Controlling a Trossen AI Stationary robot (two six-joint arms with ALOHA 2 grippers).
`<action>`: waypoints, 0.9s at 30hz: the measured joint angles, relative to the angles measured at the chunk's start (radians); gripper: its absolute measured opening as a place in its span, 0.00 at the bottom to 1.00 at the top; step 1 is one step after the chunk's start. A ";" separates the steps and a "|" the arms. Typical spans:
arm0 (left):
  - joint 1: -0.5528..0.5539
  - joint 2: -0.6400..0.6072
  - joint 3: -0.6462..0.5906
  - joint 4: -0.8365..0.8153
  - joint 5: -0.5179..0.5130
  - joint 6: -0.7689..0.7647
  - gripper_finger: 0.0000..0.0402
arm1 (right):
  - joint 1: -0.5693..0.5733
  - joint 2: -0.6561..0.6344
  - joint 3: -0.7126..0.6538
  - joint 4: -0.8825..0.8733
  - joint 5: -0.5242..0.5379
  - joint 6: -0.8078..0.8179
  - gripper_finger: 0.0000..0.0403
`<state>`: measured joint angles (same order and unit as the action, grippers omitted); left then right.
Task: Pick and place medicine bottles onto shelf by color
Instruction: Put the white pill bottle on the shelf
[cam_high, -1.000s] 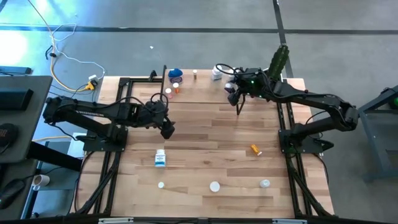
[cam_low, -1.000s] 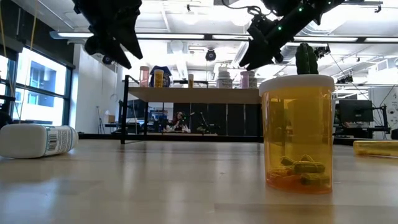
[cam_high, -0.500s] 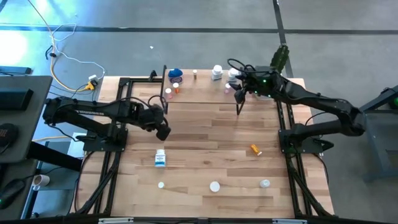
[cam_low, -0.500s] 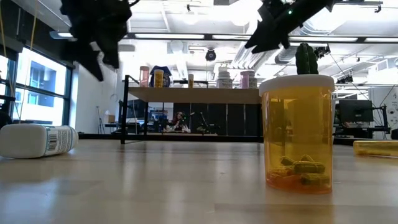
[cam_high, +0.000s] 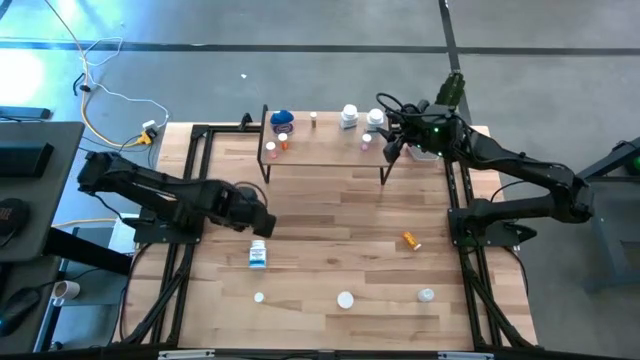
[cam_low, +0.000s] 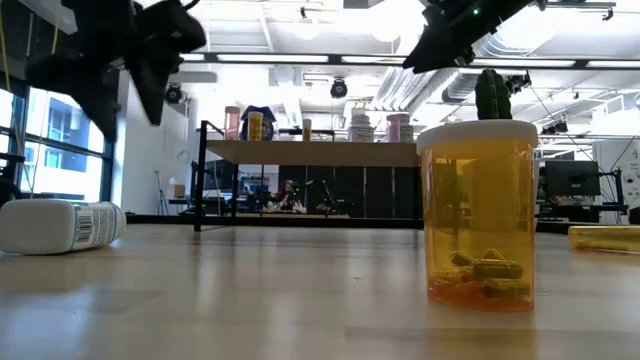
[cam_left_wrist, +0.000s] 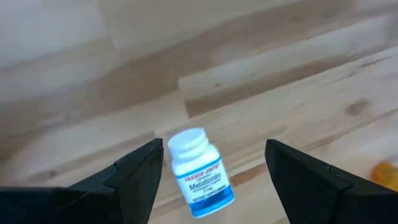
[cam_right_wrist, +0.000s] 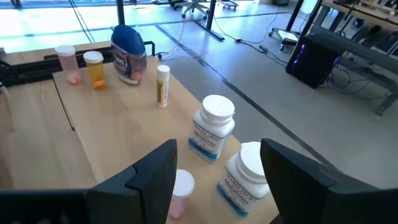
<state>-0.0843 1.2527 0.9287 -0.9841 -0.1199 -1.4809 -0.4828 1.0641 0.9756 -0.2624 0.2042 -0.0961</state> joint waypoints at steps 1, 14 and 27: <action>-0.011 0.020 0.000 -0.001 0.006 -0.011 0.67 | 0.000 0.000 0.000 0.000 0.000 -0.010 0.55; -0.037 0.214 0.000 0.020 0.042 -0.188 0.67 | 0.000 0.000 0.000 0.001 -0.001 -0.104 0.55; -0.037 0.325 0.000 0.093 0.082 -0.301 0.67 | 0.000 0.000 0.000 0.001 -0.003 -0.175 0.55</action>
<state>-0.1215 1.5775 0.9288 -0.8914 -0.0376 -1.7816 -0.4831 1.0645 0.9760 -0.2611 0.2016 -0.2710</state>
